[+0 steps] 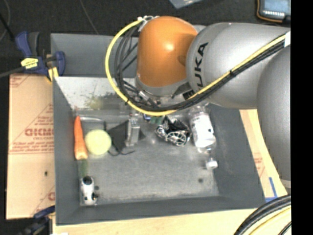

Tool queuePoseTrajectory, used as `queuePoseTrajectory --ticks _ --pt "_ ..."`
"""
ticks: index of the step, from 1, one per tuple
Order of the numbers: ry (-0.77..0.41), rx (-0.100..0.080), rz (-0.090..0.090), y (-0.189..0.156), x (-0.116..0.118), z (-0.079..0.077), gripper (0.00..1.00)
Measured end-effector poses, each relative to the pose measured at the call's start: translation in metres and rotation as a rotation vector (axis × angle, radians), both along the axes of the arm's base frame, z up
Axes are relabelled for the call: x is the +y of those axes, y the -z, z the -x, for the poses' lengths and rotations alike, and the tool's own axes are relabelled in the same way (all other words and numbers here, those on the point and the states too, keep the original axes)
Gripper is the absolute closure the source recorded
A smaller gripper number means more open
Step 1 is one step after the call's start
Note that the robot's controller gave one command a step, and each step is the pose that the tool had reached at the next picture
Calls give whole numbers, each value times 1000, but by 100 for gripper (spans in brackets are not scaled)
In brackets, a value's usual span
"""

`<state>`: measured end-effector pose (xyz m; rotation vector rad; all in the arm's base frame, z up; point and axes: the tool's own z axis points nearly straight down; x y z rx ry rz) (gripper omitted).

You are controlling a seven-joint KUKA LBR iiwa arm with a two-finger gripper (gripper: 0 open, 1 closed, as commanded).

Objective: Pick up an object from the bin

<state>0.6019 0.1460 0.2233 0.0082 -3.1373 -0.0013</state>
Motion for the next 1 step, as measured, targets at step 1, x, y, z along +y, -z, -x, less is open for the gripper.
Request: queuePoseTrajectory --ticks 1 --pt "3 -8 -1 -5 -1 -1 0"
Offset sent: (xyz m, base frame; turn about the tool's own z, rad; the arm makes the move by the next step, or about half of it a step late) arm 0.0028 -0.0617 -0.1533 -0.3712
